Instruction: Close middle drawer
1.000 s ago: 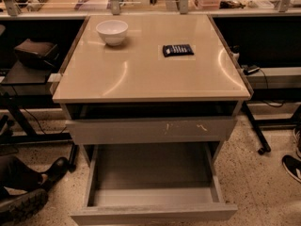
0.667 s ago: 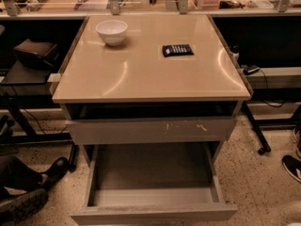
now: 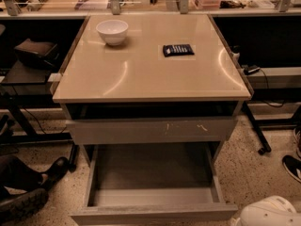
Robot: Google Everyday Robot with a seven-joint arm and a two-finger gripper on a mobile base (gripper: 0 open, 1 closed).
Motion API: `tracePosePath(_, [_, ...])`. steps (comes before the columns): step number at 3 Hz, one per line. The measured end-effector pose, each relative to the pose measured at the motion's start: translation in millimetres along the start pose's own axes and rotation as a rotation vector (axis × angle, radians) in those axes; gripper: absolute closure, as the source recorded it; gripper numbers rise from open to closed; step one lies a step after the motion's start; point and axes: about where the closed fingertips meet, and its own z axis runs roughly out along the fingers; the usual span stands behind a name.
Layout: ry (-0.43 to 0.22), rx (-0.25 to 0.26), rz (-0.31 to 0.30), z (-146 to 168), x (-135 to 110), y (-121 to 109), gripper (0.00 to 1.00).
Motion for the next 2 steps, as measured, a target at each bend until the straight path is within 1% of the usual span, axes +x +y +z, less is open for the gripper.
tracePosePath(1, [-0.001,-0.038,-0.04,10,-32,-23,0.0])
tracePosePath(2, [-0.029,-0.111,-0.156,10,-70,-30,0.0])
